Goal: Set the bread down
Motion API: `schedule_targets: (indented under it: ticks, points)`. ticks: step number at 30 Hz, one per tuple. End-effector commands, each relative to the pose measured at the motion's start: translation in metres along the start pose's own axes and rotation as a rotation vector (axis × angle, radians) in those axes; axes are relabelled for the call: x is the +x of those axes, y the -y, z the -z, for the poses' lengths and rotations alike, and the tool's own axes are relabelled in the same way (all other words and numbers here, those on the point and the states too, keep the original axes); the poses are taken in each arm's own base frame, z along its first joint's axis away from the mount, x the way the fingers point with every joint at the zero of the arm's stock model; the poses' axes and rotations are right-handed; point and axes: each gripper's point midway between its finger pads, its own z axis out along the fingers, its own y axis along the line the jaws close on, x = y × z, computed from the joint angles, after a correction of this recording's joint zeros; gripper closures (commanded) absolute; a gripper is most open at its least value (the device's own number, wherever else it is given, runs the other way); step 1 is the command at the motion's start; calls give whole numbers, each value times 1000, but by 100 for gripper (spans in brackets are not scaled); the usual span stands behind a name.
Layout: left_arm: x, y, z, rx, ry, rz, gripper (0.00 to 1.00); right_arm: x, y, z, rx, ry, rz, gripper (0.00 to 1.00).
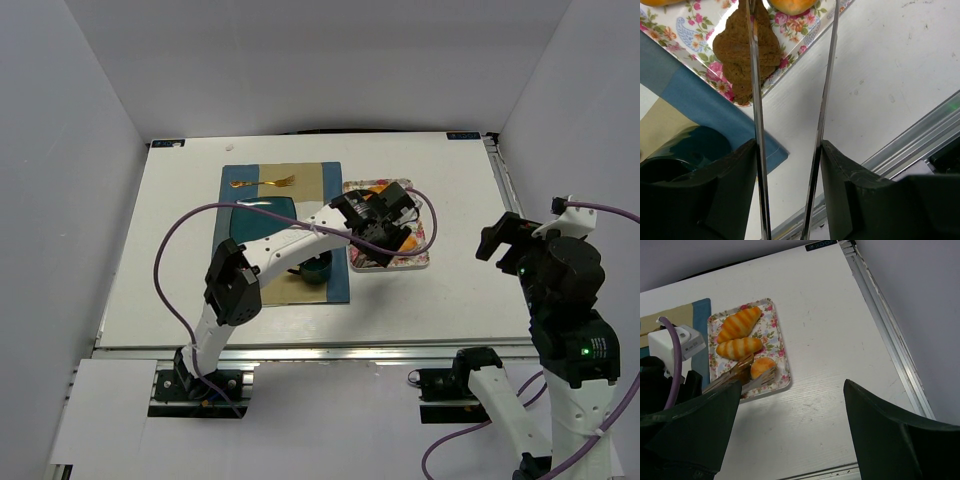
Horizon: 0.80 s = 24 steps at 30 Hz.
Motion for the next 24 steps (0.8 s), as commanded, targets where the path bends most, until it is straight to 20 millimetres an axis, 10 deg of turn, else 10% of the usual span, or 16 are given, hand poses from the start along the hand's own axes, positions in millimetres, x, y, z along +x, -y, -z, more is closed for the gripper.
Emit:
schedule_targets:
  ticks: [1,8,18,24]
  points:
    - [-17,7,12,34,53,-6,39,-5,3,0,13,23,11,11]
    - [-12,2,9,13,27,-15,53,-5,3,-1,14,26,12,11]
    - [-88,-14,118,-28,334,139,56,-3,-2,-7,-6,16,17,11]
    - [-52,-103,150,-296,406,375,57,2,-10,-16,-41,-4,26,11]
